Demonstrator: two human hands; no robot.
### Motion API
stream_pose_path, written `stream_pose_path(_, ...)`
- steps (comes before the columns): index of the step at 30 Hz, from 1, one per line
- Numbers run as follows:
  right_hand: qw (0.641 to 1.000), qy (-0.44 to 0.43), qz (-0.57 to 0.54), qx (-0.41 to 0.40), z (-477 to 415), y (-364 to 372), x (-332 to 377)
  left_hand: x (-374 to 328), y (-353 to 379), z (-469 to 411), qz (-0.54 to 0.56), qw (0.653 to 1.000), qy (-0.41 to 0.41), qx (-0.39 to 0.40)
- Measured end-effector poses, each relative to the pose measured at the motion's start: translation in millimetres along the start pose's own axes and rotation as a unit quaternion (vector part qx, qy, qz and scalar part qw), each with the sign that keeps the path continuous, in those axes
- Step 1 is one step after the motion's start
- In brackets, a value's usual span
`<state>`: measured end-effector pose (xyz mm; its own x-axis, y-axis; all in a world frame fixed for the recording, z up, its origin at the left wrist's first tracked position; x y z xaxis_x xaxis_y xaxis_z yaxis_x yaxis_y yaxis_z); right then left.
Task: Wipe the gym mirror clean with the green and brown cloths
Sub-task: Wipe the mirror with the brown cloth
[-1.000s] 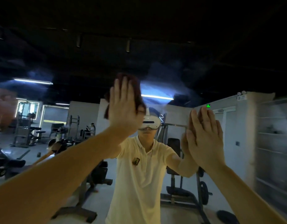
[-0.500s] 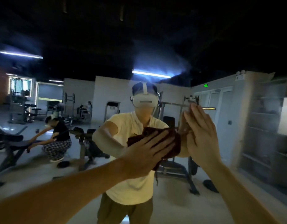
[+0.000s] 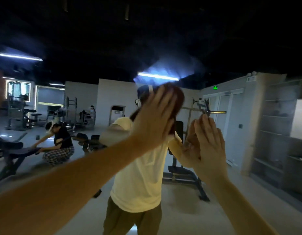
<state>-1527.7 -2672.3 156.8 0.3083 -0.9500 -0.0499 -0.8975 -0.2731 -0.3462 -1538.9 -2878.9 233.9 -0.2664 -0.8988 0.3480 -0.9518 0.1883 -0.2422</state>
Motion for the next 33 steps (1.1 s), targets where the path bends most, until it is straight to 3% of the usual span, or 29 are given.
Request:
stream_pose_path(5, 0.999, 0.033, -0.028, 0.019, 33.3, 7.3, 32.4, -57.1, 30.6, 192.9, 0.024, 0.974, 0.174, 0.140)
stream_pose_path(9, 0.998, -0.022, 0.000, 0.055, 59.2, 8.4, 35.5, -18.7, 4.0, 175.3, 0.019, 0.953, 0.252, 0.164)
stream_pose_path(11, 0.997, -0.049, 0.003, 0.055, 64.0, 6.5, 30.1, 9.0, -11.9, 137.1, 0.014, 0.969, 0.216, 0.117)
stream_pose_path(14, 0.997, -0.044, -0.033, 0.060, 68.9, -4.6, 23.9, 36.5, -9.7, 94.7, 0.033, 0.999, 0.005, 0.039)
stream_pose_path(16, 0.998, -0.030, -0.038, 0.047, 75.5, -11.6, 17.1, 23.4, -0.9, 88.6, 0.036, 0.998, -0.054, 0.011)
stream_pose_path(19, 0.998, 0.022, -0.044, 0.028, 94.3, -15.6, -2.5, -27.6, 23.6, 116.2, 0.046, 0.999, 0.019, 0.014)
stream_pose_path(22, 0.996, 0.051, -0.035, 0.063, 128.6, -10.9, -22.5, -76.5, 52.1, 193.7, 0.019, 0.989, 0.120, 0.087)
stream_pose_path(29, 0.984, 0.012, -0.033, 0.176, 193.5, -4.7, -30.2, -140.6, 88.3, 355.4, -0.067, 0.880, 0.391, 0.262)
stream_pose_path(31, 0.979, 0.011, -0.039, 0.198, 202.2, -5.2, -26.9, -131.1, 99.2, 350.8, -0.043, 0.882, 0.397, 0.252)
stream_pose_path(33, 0.979, 0.033, -0.041, 0.196, 198.8, -10.3, -30.7, -116.6, 97.8, 311.9, -0.004, 0.918, 0.338, 0.209)
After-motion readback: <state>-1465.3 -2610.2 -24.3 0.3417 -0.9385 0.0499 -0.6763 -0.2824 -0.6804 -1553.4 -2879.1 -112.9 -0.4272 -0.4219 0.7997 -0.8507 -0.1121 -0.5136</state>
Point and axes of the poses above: each hand's wrist, its own z-axis away from the middle knuckle, its own y-axis out of the palm, x = y × z, the point moved 2 cm from there along -z, towards the middle knuckle, and after that the axes turned 1 degree about x, right-handed, at the moved point
